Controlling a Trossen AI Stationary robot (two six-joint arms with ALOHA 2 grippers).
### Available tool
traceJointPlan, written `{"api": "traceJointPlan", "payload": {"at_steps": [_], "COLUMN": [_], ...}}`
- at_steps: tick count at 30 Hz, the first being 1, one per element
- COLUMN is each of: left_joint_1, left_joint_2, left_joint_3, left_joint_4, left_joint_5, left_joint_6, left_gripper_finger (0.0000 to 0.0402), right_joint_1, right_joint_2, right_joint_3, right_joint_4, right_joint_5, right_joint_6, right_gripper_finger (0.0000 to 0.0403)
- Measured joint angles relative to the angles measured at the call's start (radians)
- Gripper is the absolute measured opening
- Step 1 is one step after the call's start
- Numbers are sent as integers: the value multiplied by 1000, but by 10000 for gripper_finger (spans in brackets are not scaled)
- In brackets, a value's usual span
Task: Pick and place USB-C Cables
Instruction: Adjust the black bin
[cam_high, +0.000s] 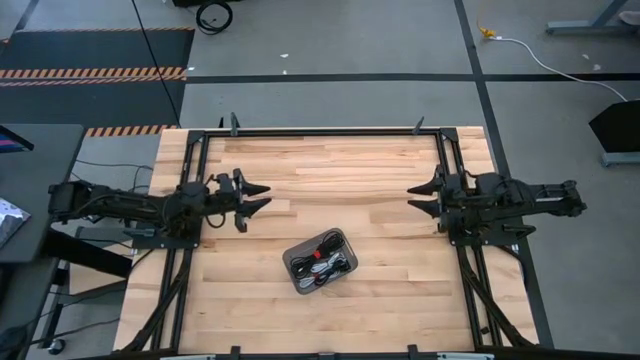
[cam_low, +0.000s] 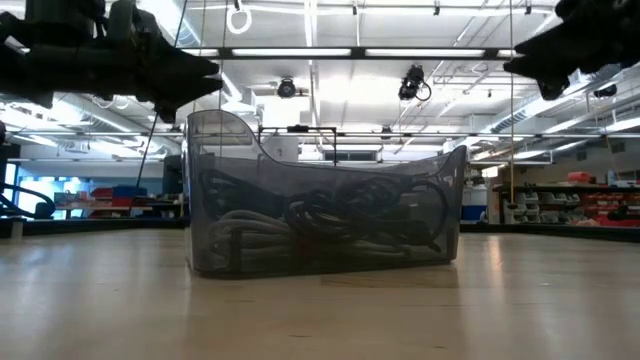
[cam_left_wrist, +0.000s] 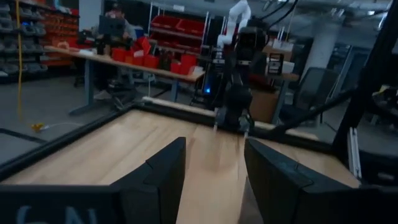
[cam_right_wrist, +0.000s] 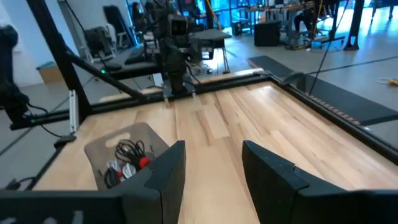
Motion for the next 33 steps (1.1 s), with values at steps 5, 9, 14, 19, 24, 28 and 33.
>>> {"api": "traceJointPlan", "payload": {"at_steps": [5, 9, 14, 19, 24, 28, 33], "left_joint_1": [-19, -39, -90, -208, -367, -462, -513], "left_joint_2": [0, 1, 2, 5, 99, 191, 320], "left_joint_3": [-26, -28, 34, 247, 456, 569, 676], "left_joint_4": [5, 48, 60, -401, -805, -892, -1003], "left_joint_5": [0, -25, 16, -22, -147, -177, -258], "left_joint_6": [-20, -20, -57, -26, -87, -181, -473], "left_gripper_finger": [171, 171, 171, 171, 171, 171, 171], "right_joint_1": [0, 0, 11, 45, 95, 123, 149], "right_joint_2": [-65, -94, -48, 128, 365, 532, 713], "right_joint_3": [-81, -105, -105, -68, 8, 75, 205], "right_joint_4": [22, 50, 149, 164, 165, 162, 108], "right_joint_5": [41, 94, -50, -83, -54, 22, 115], "right_joint_6": [24, 33, 35, 7, -54, -43, 15], "right_gripper_finger": [164, 164, 164, 164, 164, 164, 164]}}
